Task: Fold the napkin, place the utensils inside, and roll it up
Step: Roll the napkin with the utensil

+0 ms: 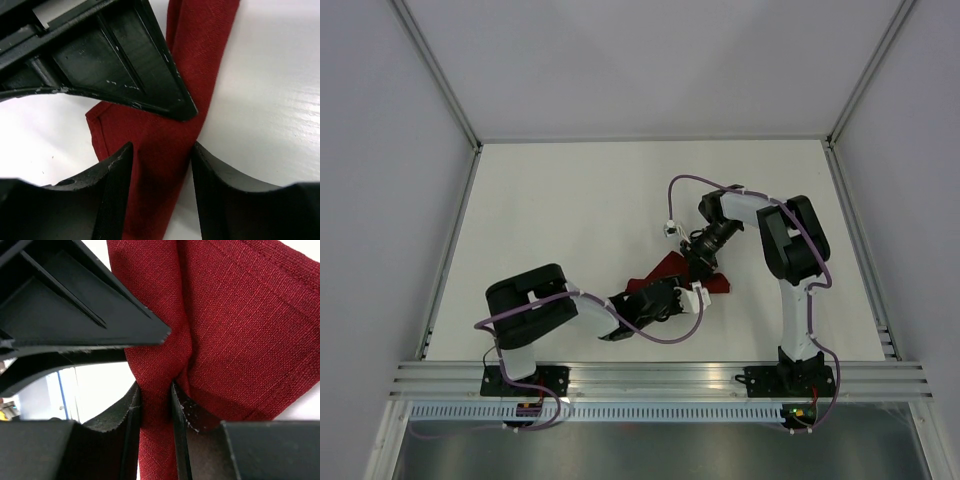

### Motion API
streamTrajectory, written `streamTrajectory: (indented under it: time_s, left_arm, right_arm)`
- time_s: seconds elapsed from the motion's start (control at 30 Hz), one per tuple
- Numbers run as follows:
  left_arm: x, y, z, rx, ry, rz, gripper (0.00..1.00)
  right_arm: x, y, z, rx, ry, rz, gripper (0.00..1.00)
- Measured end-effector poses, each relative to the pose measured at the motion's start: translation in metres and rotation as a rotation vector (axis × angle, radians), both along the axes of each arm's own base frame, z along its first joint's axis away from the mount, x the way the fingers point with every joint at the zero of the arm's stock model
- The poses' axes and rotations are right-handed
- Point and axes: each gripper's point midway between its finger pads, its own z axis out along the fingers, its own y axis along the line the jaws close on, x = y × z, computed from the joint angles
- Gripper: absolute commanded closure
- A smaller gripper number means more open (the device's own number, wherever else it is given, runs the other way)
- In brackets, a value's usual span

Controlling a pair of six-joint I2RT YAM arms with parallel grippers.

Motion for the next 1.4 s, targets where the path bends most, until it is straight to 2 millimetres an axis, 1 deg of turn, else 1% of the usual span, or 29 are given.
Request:
streamTrajectory:
  time_s: [0.1, 0.13, 0.2, 0.3, 0.37, 0.43, 0.47, 0.6, 0.8, 0.97, 1.1, 1.2, 1.33, 1.4]
  left_arm:
    - [0.003, -0.003, -0.001, 0.002, -0.004, 0.004, 0.6]
    - [0.003, -0.004, -0.003, 0.006, 0.0, 0.0, 0.71]
    - [0.002, -0.005, -0.005, 0.021, 0.005, -0.01, 0.82]
    - [0.001, -0.007, -0.006, 0.04, 0.016, -0.021, 0.91]
    - [0.002, -0.009, -0.006, 0.055, 0.03, -0.028, 0.94]
    - [0.002, -0.011, -0.006, 0.069, 0.05, -0.039, 0.98]
    - [0.002, -0.011, -0.006, 0.075, 0.059, -0.044, 0.98]
    - [0.004, -0.014, -0.005, 0.077, 0.129, -0.073, 0.98]
    - [0.007, -0.018, -0.004, 0.028, 0.243, -0.12, 0.98]
    - [0.01, -0.019, -0.004, -0.002, 0.322, -0.138, 0.98]
    - [0.011, -0.019, -0.003, -0.021, 0.382, -0.151, 0.98]
    - [0.012, -0.019, -0.003, -0.032, 0.423, -0.159, 0.98]
    - [0.015, -0.018, -0.005, -0.041, 0.5, -0.169, 0.98]
    - [0.016, -0.019, -0.005, -0.049, 0.546, -0.176, 0.98]
  right_arm:
    - [-0.002, 0.0, 0.0, -0.002, 0.021, -0.005, 0.78]
    - [-0.002, 0.0, 0.0, -0.002, 0.027, -0.007, 0.78]
    - [-0.002, 0.0, 0.0, -0.003, 0.036, -0.012, 0.77]
    - [-0.001, -0.002, 0.0, -0.005, 0.043, -0.019, 0.75]
    - [-0.001, -0.003, 0.0, -0.006, 0.046, -0.023, 0.7]
    - [-0.001, -0.005, 0.0, -0.008, 0.048, -0.027, 0.68]
    - [0.0, -0.005, 0.0, -0.009, 0.048, -0.027, 0.63]
    - [-0.002, -0.007, 0.003, -0.01, 0.044, -0.033, 0.51]
    - [-0.003, -0.011, 0.009, -0.019, -0.021, -0.042, 0.42]
    - [0.003, -0.014, 0.012, -0.032, -0.079, -0.066, 0.4]
    - [0.021, -0.022, 0.012, -0.046, -0.147, -0.127, 0.39]
    - [0.034, -0.03, 0.016, -0.045, -0.172, -0.192, 0.39]
    - [0.055, -0.041, 0.028, -0.018, -0.23, -0.292, 0.39]
    - [0.065, -0.05, 0.037, 0.001, -0.27, -0.348, 0.39]
